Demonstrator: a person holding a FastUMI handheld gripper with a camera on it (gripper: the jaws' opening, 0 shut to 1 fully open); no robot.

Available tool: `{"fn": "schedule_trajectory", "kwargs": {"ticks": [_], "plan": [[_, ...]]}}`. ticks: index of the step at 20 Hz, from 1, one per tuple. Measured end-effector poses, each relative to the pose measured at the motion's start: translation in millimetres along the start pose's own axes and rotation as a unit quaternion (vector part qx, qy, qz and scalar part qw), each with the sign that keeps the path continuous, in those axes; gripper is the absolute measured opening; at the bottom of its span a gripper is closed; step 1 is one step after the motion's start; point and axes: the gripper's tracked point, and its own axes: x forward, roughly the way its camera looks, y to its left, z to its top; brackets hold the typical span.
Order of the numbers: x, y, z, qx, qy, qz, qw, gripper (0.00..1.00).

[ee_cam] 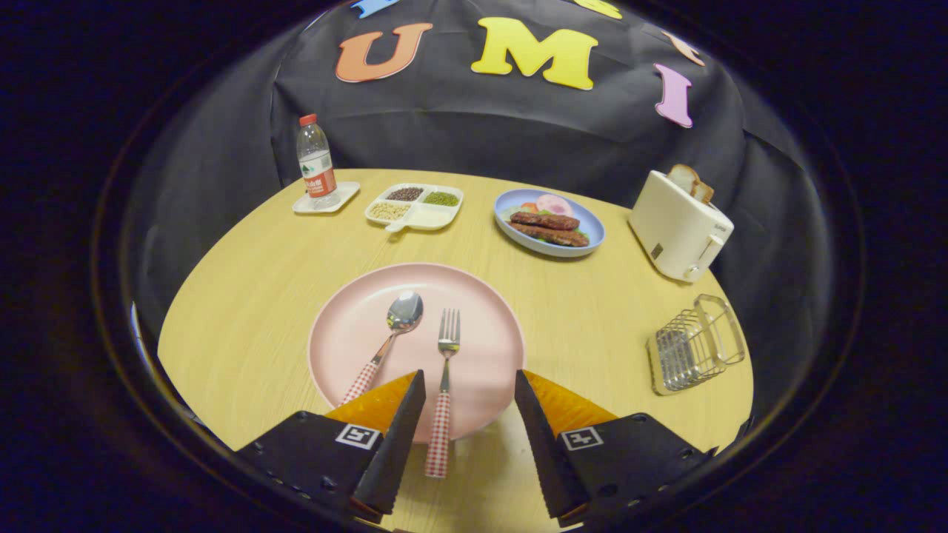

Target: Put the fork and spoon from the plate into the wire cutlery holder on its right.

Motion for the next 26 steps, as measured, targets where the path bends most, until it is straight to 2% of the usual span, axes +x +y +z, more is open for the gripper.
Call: {"fn": "schedule_trajectory", "kwargs": {"ticks": [5, 7, 9, 11, 12, 13, 14, 16, 18, 19, 20, 26], "plan": [[15, 15, -18, 0.018, 0.046, 0.024, 0.998, 0.55], [20, 20, -18, 0.013, 0.049, 0.030, 0.998, 0.53], [25, 25, -28, 0.020, 0.072, 0.030, 0.997, 0.42], [25, 29, -27, 0.018, 0.067, 0.035, 0.997, 0.41], [24, 30, -27, 0.016, 0.065, 0.035, 0.997, 0.37], [24, 31, -28, 0.020, 0.067, 0.033, 0.997, 0.36], [23, 32, -25, 0.021, 0.070, 0.029, 0.997, 0.27], [24, 31, -20, 0.020, 0.072, 0.020, 0.997, 0.25], [30, 31, -26, 0.014, 0.077, 0.019, 0.997, 0.07], [24, 33, -26, 0.016, 0.079, 0.024, 0.996, 0.08], [23, 33, -27, 0.020, 0.082, 0.031, 0.996, 0.03], [-10, 12, -20, 0.027, 0.071, 0.043, 0.996, 0.03]]}}
